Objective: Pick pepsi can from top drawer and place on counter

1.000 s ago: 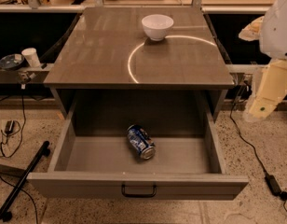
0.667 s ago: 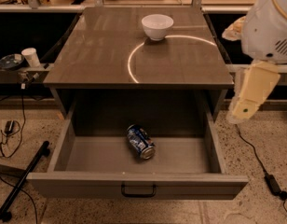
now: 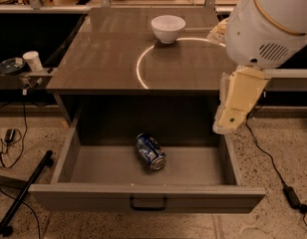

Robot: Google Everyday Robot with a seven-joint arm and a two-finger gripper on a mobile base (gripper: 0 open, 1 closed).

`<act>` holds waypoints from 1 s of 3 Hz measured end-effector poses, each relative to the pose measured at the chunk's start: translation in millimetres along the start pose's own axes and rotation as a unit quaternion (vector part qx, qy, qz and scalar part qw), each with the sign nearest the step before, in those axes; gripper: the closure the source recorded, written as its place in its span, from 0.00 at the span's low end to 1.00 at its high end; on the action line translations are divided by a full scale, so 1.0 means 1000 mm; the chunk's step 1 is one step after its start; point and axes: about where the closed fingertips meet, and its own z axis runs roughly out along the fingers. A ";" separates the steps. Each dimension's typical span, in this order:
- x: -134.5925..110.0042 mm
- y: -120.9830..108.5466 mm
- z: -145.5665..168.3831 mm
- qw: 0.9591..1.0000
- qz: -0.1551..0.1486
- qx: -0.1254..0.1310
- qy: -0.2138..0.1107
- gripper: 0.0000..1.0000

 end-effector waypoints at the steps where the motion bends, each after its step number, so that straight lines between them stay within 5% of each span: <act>1: -0.032 0.008 -0.001 0.999 -0.026 -0.001 -0.019 0.00; 3: -0.068 0.022 -0.012 0.997 -0.062 0.018 -0.035 0.00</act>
Offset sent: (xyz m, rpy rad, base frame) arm -0.0133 0.0655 0.0045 0.0308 -0.0065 0.1350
